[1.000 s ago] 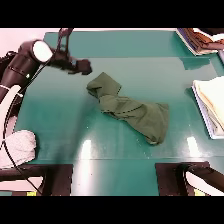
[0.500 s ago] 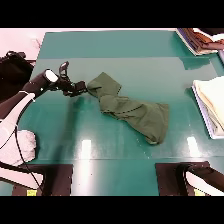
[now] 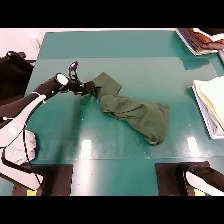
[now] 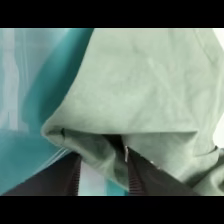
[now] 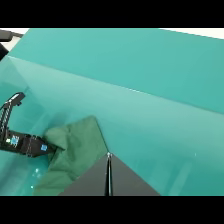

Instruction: Fold the shirts.

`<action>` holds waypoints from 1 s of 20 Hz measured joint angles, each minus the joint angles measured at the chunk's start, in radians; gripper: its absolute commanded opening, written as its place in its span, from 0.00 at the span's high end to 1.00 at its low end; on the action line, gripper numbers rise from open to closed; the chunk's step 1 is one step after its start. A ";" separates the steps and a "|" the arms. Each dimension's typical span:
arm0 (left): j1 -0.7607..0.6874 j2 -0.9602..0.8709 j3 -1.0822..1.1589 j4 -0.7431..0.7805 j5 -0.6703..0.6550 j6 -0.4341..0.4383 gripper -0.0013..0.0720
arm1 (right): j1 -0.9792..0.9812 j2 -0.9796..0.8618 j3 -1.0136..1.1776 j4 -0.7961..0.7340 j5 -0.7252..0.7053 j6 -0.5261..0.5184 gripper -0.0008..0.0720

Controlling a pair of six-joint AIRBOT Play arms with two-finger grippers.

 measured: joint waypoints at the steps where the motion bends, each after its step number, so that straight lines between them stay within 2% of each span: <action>1: -0.004 0.000 0.001 -0.002 0.010 0.002 0.95 | 0.000 0.000 0.000 0.000 0.005 0.000 0.96; 5: 0.001 0.005 0.045 0.000 -0.023 0.007 0.95 | -0.016 0.002 -0.011 -0.054 0.082 0.003 0.96; 8: 0.022 0.027 0.130 0.048 -0.110 0.026 0.95 | -0.122 0.034 -0.144 -0.100 0.169 0.011 0.96; 9: 0.028 0.035 0.156 0.073 -0.145 0.032 0.95 | -0.176 0.052 -0.222 -0.104 0.182 0.012 0.89; 10: 0.033 0.045 0.179 0.096 -0.174 0.039 0.95 | -0.240 0.073 -0.322 -0.114 0.188 0.014 0.51; 11: 0.037 0.055 0.201 0.116 -0.200 0.046 0.95 | -0.302 0.090 -0.423 -0.117 0.188 0.014 0.29; 13: 0.040 0.069 0.227 0.145 -0.244 0.058 0.95 | -0.425 0.109 -0.646 -0.087 0.167 0.003 0.29; 16: 0.043 0.079 0.245 0.164 -0.286 0.067 0.95 | -0.558 0.090 -0.944 0.056 0.075 -0.067 0.30; 20: 0.044 0.084 0.253 0.175 -0.323 0.072 0.95 | -0.570 -0.030 -1.133 0.276 -0.072 -0.167 0.30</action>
